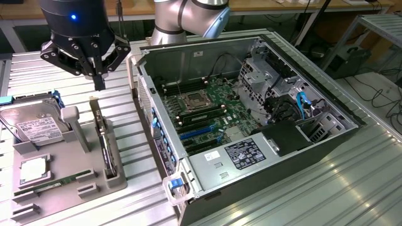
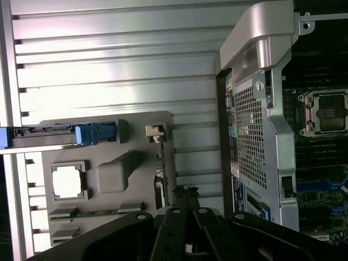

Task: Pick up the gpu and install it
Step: 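Reach for the gpu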

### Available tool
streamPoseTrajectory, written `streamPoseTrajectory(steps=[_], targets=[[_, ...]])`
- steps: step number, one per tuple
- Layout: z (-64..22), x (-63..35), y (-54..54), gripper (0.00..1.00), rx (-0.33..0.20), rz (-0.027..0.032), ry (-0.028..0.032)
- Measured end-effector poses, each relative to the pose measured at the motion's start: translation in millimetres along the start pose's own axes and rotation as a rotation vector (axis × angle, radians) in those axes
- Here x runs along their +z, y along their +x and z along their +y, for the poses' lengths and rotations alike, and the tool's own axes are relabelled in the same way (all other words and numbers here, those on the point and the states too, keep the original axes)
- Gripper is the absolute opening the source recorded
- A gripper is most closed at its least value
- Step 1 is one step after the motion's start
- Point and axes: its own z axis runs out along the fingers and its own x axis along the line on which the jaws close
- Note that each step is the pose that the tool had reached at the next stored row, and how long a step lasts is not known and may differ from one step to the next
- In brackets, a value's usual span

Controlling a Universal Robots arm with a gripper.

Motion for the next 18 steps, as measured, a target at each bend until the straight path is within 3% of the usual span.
streamPoseTrajectory(steps=[6, 18], targets=[[-1.9, 1.5, 7.4, 0.11, 0.0, 0.0001, 0.0], [-25.1, 4.3, 17.0, 0.11, -0.006, 0.0003, -0.0001]])
